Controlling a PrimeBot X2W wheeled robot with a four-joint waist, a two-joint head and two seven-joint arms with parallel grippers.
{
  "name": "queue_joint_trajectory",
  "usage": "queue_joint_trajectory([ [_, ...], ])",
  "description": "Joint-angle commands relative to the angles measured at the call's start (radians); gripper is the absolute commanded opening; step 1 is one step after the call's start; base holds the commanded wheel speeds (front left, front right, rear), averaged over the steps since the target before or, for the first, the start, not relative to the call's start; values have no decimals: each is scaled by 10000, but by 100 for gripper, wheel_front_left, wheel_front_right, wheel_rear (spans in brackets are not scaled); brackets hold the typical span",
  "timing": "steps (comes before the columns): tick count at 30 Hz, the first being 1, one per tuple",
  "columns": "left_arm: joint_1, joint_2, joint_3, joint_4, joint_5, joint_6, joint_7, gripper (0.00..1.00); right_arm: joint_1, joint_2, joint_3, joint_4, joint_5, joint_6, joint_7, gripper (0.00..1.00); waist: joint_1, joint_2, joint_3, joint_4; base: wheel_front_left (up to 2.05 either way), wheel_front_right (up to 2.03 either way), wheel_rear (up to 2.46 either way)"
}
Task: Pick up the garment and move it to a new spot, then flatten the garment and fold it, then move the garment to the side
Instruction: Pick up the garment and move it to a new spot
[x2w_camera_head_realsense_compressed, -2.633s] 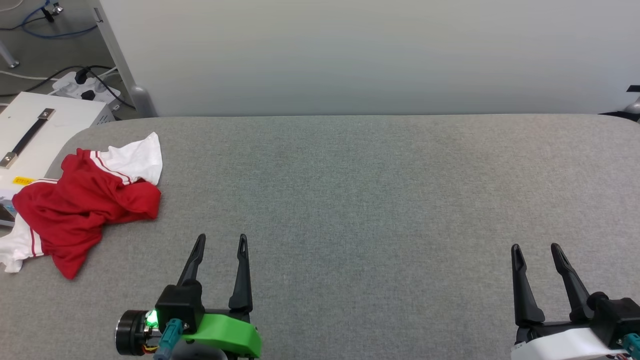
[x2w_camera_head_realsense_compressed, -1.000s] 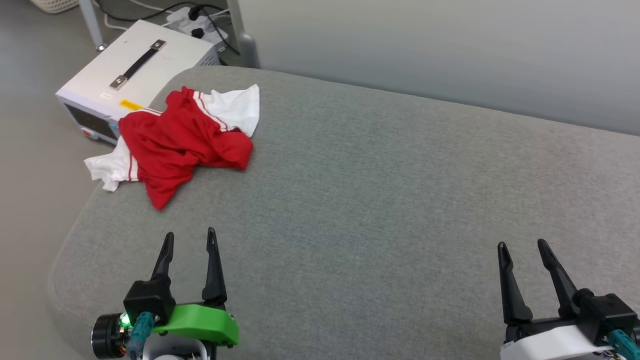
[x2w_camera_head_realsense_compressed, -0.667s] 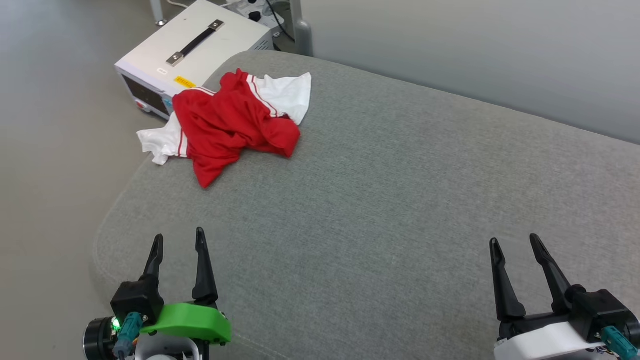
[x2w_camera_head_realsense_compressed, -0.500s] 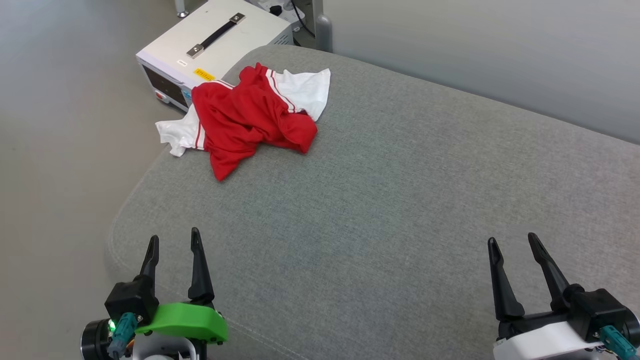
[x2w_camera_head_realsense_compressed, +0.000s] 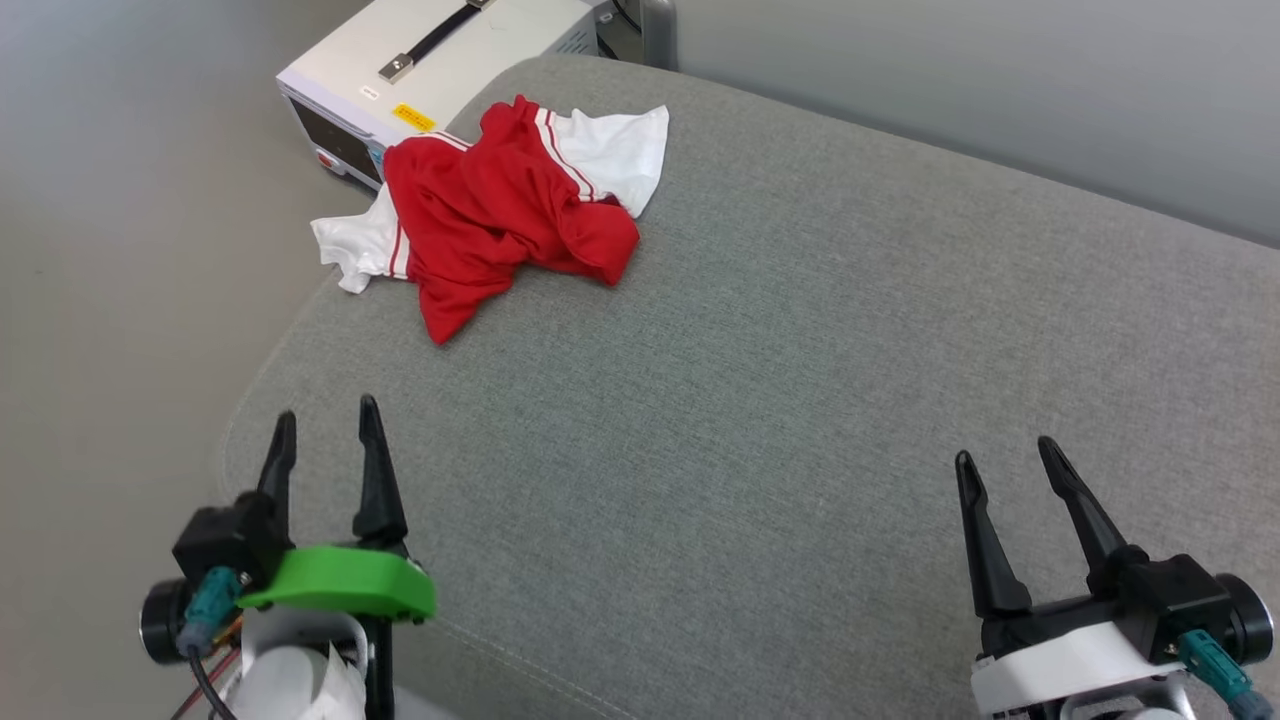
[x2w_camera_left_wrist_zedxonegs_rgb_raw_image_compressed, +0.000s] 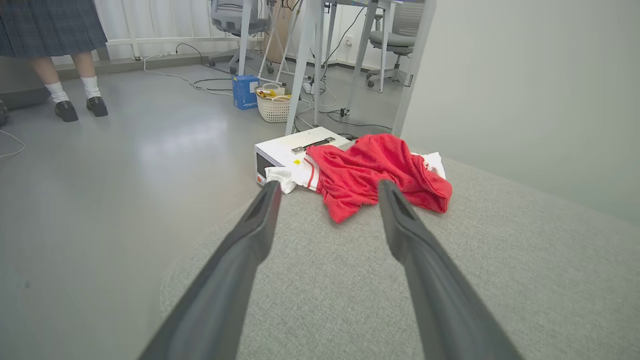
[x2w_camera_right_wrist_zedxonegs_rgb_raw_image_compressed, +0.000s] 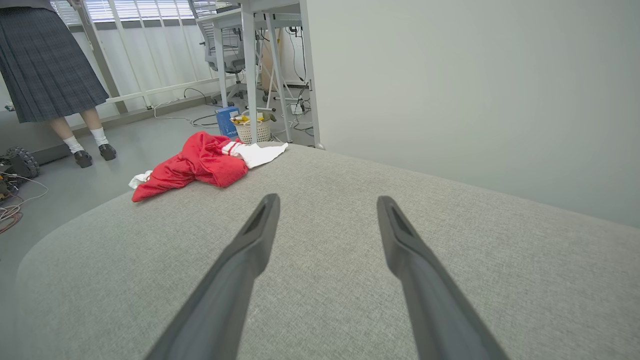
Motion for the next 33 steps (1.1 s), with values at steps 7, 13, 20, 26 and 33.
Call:
queue_joint_trajectory([
  [7, -2501, 328, 1266, 467, 713, -1032, -59, 100, -902, -22, 171, -401, -508, -9, -57, 100, 0, 0, 1500, -1124, 0, 0, 0],
  [13, -4874, 1170, 2004, 1386, 631, -1553, -59, 100, -1488, -86, 354, -746, -744, -9, -57, 100, 0, 0, 2407, -1669, 0, 0, 0],
  [20, -7040, 2359, 1500, 2736, 100, -1717, -59, 100, -1935, -164, 396, -1152, -897, -9, -57, 100, 0, 0, 3067, -2034, 0, 0, 0],
  [26, -8531, 3560, -157, 4466, -1069, -1723, 79, 100, -2122, -220, 570, -1369, -977, -9, -57, 100, 0, 0, 3414, -2166, 0, 0, 0],
  [33, -10035, 4728, -2814, 5791, -3153, -1724, 2451, 100, -2344, -356, 769, -1539, -991, -9, -57, 100, 0, 0, 3718, -2353, 0, 0, 0],
])
